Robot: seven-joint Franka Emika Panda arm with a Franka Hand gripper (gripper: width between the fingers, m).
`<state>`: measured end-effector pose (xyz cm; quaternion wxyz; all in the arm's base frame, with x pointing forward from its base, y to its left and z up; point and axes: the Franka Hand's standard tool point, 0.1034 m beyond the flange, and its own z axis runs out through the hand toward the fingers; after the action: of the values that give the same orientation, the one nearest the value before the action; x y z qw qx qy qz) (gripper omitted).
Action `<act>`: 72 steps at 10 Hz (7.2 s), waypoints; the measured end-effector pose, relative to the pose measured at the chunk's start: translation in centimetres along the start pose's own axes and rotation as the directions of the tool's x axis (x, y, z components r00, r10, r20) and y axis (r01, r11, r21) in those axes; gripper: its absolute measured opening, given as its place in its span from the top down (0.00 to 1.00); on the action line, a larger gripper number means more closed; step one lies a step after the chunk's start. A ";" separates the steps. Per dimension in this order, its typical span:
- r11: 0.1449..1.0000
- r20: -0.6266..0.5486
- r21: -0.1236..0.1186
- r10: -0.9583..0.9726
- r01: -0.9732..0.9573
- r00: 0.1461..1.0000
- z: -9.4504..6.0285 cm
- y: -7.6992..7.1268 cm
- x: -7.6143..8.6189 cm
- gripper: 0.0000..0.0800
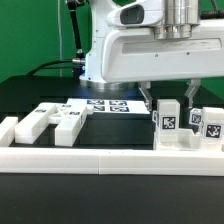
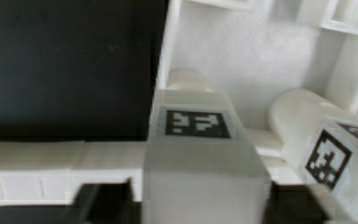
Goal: Assemble chair
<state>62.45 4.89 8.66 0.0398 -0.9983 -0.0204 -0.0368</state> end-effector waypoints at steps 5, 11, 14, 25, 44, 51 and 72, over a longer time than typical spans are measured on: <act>0.975 0.001 0.001 0.220 -0.220 0.975 0.0 0.0 0.0 0.64; 0.633 -0.008 0.006 0.774 -0.774 0.633 0.2 -0.6 -0.2 0.64; 0.414 -0.002 0.011 0.910 -0.910 0.414 0.3 -0.7 -0.2 0.64; 0.432 0.004 0.014 0.902 -0.902 0.432 0.3 -1.2 -0.2 0.20; 0.983 -0.007 -0.003 0.184 -0.184 0.983 0.5 -1.2 -0.3 0.64; 0.645 0.013 0.030 0.763 -0.763 0.646 0.6 -0.9 -0.1 0.64; 0.999 -0.050 -0.024 0.032 -0.034 0.998 0.5 -0.2 0.4 0.19</act>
Offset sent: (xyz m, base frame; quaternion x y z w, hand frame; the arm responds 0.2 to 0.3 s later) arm 0.0000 0.0000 0.0000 0.0000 0.0000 0.1938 0.9810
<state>62.84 5.14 8.20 0.0283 -0.9977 -0.0025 -0.0609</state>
